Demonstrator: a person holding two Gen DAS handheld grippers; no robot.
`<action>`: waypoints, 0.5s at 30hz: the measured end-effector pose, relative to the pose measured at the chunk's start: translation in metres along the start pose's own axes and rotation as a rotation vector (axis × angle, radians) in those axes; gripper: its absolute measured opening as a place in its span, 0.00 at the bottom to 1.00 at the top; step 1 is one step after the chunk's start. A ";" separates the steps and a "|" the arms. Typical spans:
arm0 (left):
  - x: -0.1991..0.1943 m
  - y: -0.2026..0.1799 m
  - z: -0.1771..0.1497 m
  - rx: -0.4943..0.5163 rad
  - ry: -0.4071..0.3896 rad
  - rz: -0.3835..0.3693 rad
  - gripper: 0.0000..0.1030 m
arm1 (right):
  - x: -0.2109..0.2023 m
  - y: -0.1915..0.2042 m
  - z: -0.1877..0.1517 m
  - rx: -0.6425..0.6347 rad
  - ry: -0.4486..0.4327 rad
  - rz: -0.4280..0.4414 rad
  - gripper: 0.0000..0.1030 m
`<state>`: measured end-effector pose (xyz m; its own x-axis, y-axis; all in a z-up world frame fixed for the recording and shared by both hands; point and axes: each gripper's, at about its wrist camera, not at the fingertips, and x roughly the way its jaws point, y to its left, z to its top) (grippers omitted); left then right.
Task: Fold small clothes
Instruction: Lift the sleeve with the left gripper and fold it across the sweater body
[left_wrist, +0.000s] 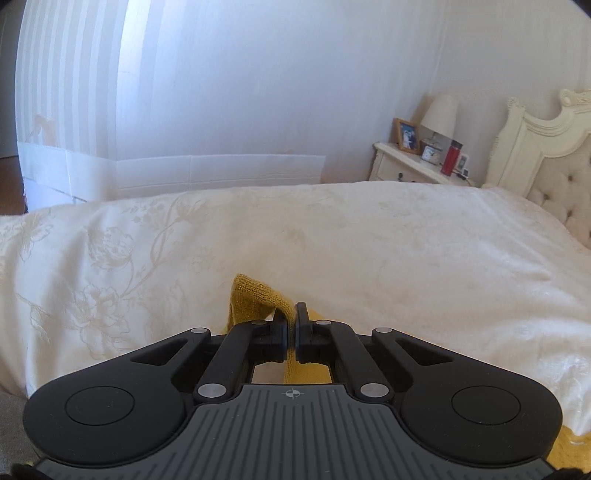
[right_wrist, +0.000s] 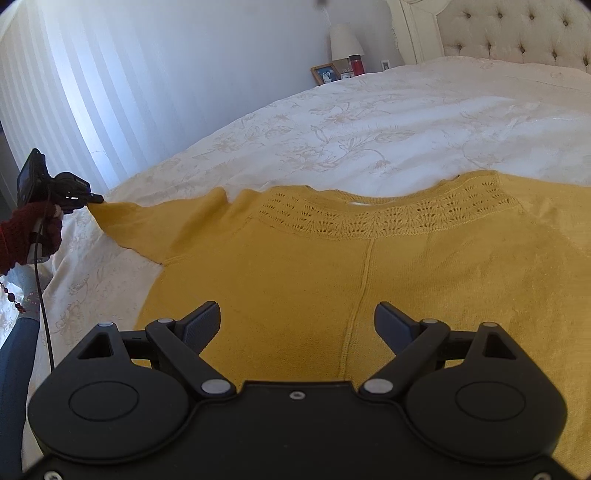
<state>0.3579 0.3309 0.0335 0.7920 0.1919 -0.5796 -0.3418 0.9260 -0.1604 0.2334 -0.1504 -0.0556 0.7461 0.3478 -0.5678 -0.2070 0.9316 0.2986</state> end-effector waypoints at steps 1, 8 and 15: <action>-0.009 -0.011 0.004 0.021 -0.008 -0.015 0.03 | -0.003 -0.005 0.001 0.005 -0.006 -0.002 0.89; -0.074 -0.111 0.016 0.183 -0.059 -0.145 0.03 | -0.025 -0.041 -0.003 0.090 -0.088 -0.034 0.89; -0.108 -0.221 -0.006 0.333 -0.104 -0.298 0.03 | -0.038 -0.060 -0.001 0.028 -0.101 -0.088 0.89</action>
<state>0.3444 0.1038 0.1266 0.8833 -0.0827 -0.4614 0.0765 0.9965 -0.0322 0.2169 -0.2194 -0.0523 0.8206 0.2512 -0.5133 -0.1215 0.9544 0.2728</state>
